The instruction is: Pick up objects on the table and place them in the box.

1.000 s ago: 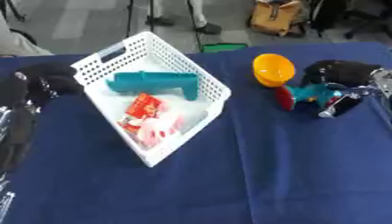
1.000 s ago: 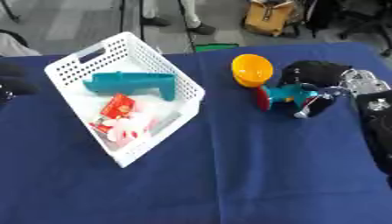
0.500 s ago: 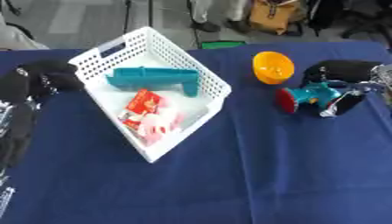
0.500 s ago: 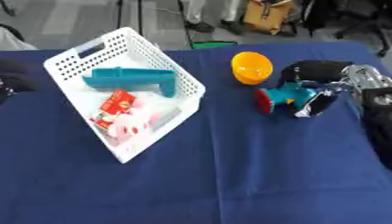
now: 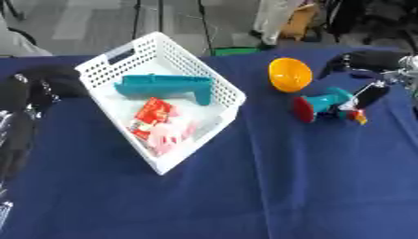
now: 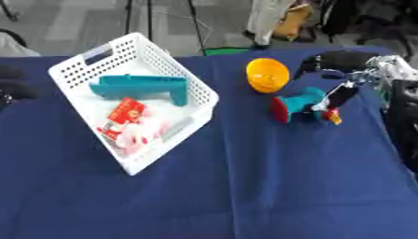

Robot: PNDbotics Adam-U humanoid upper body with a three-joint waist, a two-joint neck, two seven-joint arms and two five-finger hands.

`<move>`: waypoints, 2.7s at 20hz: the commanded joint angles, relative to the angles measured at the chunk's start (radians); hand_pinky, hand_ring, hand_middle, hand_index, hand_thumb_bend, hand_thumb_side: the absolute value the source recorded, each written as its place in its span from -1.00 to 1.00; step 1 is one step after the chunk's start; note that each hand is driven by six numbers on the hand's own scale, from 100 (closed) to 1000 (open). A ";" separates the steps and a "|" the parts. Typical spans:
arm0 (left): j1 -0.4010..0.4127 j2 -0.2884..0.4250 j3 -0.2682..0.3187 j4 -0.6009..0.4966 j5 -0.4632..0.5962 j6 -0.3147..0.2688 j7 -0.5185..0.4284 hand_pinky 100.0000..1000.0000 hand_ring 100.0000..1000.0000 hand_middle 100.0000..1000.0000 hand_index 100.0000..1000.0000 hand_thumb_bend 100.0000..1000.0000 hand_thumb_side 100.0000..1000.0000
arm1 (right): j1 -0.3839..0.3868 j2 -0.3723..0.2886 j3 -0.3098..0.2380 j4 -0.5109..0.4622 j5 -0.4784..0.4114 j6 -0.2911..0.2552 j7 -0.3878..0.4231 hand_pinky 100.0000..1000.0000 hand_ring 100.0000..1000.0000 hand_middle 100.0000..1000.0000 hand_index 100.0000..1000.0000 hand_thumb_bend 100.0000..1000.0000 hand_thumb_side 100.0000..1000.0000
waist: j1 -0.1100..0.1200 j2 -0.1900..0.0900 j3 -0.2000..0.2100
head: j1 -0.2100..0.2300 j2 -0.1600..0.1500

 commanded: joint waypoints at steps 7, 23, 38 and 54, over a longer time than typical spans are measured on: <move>-0.008 0.023 -0.001 -0.020 0.006 -0.001 -0.002 0.48 0.31 0.39 0.61 -0.72 0.83 | -0.029 0.004 -0.019 0.001 -0.013 -0.012 0.071 0.79 0.78 0.49 0.66 -0.08 -0.20 | 0.002 -0.018 0.009 | -0.001 -0.001; -0.013 0.020 0.000 -0.020 0.006 -0.004 -0.001 0.48 0.31 0.38 0.61 -0.72 0.80 | -0.018 0.032 -0.010 0.036 0.136 0.002 0.032 0.86 0.85 0.49 0.63 -0.08 -0.20 | 0.002 -0.013 0.025 | -0.001 -0.003; -0.008 0.023 0.002 -0.020 0.007 -0.001 0.000 0.48 0.31 0.38 0.61 -0.72 0.82 | -0.013 0.006 -0.007 0.014 0.145 -0.012 -0.031 0.84 0.83 0.52 0.65 -0.10 -0.23 | -0.004 -0.021 0.008 | 0.000 0.002; -0.005 0.025 0.003 -0.020 0.008 0.003 0.002 0.48 0.31 0.38 0.61 -0.71 0.82 | 0.013 -0.025 -0.002 -0.053 0.051 -0.012 0.017 0.86 0.85 0.52 0.65 -0.10 -0.24 | -0.009 -0.027 -0.010 | 0.003 -0.001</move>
